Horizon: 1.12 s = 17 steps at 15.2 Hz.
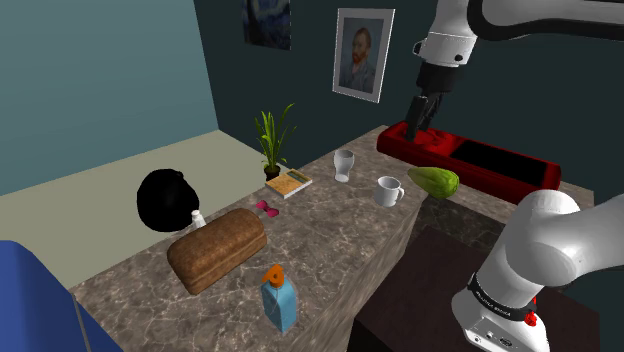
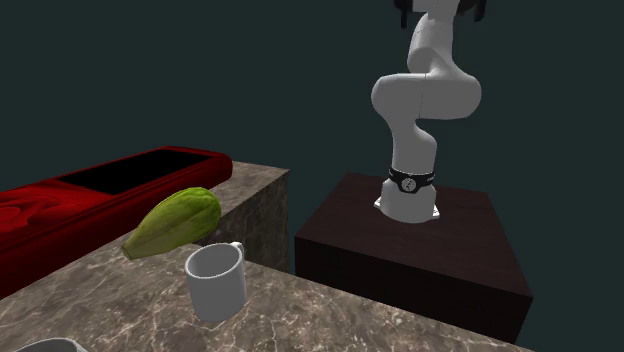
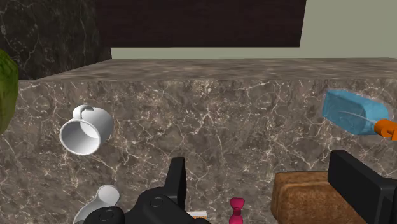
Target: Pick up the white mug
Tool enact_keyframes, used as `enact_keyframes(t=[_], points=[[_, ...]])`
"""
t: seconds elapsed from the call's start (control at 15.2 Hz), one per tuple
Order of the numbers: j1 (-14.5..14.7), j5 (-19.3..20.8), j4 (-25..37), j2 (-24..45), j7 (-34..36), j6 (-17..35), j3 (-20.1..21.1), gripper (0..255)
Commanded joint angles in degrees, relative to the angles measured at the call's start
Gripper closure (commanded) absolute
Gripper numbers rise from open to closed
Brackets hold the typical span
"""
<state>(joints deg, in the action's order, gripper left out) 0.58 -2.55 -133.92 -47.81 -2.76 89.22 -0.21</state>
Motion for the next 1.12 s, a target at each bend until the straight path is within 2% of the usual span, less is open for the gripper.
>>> enact_keyframes(t=[0.0,0.53,1.06], points=[[0.0,0.0,0.0,0.0,0.0,0.0,0.0,0],[-2.14,4.03,-8.88,5.01,-6.25,13.55,-5.57,0],[-4.09,7.07,-13.04,15.71,-12.42,28.3,-11.61,0]])
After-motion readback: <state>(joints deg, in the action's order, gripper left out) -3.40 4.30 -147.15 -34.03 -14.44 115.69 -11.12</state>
